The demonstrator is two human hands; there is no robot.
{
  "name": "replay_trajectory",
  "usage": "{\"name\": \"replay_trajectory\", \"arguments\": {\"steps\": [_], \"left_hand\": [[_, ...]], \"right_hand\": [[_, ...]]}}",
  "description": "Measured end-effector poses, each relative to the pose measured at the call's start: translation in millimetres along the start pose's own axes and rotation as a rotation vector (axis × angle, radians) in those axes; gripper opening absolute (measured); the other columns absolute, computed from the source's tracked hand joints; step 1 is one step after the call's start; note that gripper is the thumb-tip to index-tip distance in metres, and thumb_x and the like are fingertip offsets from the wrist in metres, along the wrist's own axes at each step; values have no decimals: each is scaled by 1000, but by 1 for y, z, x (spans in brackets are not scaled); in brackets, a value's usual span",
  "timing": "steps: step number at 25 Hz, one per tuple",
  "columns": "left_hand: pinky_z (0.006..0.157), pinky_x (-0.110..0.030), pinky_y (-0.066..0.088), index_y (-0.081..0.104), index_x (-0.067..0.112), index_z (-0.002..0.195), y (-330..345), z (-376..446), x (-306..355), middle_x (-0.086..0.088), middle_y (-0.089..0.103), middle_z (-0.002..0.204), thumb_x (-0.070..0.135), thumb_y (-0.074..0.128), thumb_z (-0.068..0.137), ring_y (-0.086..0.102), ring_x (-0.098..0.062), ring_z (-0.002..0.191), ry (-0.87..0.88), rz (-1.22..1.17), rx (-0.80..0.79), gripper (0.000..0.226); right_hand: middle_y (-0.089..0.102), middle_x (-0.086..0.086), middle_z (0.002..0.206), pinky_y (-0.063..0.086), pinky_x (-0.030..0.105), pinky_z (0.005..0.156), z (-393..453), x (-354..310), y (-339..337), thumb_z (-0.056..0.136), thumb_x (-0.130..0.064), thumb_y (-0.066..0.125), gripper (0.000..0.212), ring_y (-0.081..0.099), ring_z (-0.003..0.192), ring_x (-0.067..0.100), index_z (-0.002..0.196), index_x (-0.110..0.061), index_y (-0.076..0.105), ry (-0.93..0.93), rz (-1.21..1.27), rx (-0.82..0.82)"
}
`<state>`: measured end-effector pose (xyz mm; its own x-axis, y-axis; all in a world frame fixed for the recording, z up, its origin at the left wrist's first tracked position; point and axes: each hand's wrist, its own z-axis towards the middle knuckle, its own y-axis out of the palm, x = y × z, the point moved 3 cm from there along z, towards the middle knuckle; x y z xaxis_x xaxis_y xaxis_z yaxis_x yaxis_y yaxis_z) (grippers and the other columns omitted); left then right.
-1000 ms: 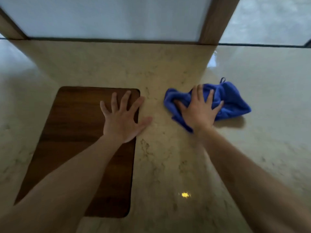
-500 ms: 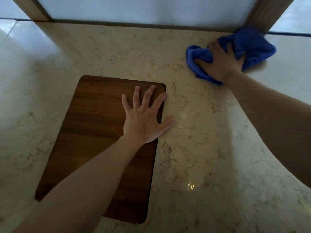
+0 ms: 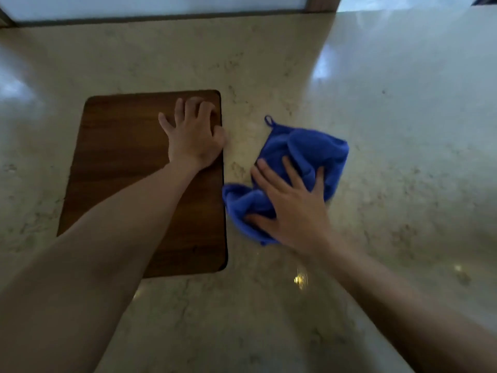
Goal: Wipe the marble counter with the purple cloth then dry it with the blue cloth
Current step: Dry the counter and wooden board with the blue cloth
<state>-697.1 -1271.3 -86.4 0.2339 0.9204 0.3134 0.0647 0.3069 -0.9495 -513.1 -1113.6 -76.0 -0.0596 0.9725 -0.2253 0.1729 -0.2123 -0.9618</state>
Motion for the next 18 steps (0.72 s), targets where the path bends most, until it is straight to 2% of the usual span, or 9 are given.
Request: {"name": "replay_trajectory", "arguments": {"steps": [2, 5, 7, 10, 12, 15, 18], "left_hand": [[116, -70, 2, 45, 22, 135, 0, -2, 1, -6, 30, 156, 40, 42, 94, 10, -35, 152, 12, 9, -18, 45], [116, -71, 0, 43, 22, 136, 1, -2, 1, -8, 27, 158, 48, 39, 94, 8, -36, 153, 30, 31, -38, 50], [115, -72, -2, 41, 22, 137, 1, -2, -1, -9, 24, 160, 52, 38, 93, 5, -37, 153, 28, 45, -55, 53], [114, -73, -2, 39, 22, 137, 2, -1, 0, -9, 23, 160, 57, 36, 91, 5, -39, 152, 30, 65, -73, 58], [114, -74, -1, 38, 22, 136, 2, 0, 1, -9, 24, 159, 59, 34, 90, 5, -40, 152, 40, 83, -80, 59], [113, -75, 0, 38, 22, 136, 1, 0, 1, -8, 23, 159, 61, 32, 90, 4, -41, 152, 34, 95, -105, 60], [115, -72, 2, 40, 23, 134, 1, 2, 1, -7, 26, 158, 56, 33, 93, 8, -39, 152, 30, 76, -90, 54]], "right_hand": [[4, -22, 164, -3, 73, 112, -84, -20, 19, 84, -80, 34, 86, -9, 153, 24, 157, -41, 10, 31, -2, 8], [30, -14, 160, 16, 79, 106, -201, -53, 42, 73, -76, 51, 91, 23, 150, 31, 152, -33, 37, 166, -39, 59], [40, -10, 155, 19, 78, 105, -242, -75, 55, 67, -73, 54, 89, 36, 144, 33, 146, -31, 47, 337, -63, 57], [44, -5, 153, 22, 74, 105, -251, -99, 65, 71, -71, 51, 84, 37, 142, 34, 143, -28, 51, 525, -58, 41], [46, -2, 151, 26, 75, 103, -248, -111, 69, 73, -70, 51, 83, 36, 141, 34, 142, -23, 53, 526, -93, 107], [46, 1, 151, 27, 76, 102, -227, -129, 70, 72, -72, 51, 90, 36, 141, 34, 145, -19, 48, 517, -112, 155], [43, -2, 154, 21, 72, 108, -143, -131, 61, 75, -75, 50, 91, 36, 143, 30, 147, -19, 47, 496, 7, 124]]}}
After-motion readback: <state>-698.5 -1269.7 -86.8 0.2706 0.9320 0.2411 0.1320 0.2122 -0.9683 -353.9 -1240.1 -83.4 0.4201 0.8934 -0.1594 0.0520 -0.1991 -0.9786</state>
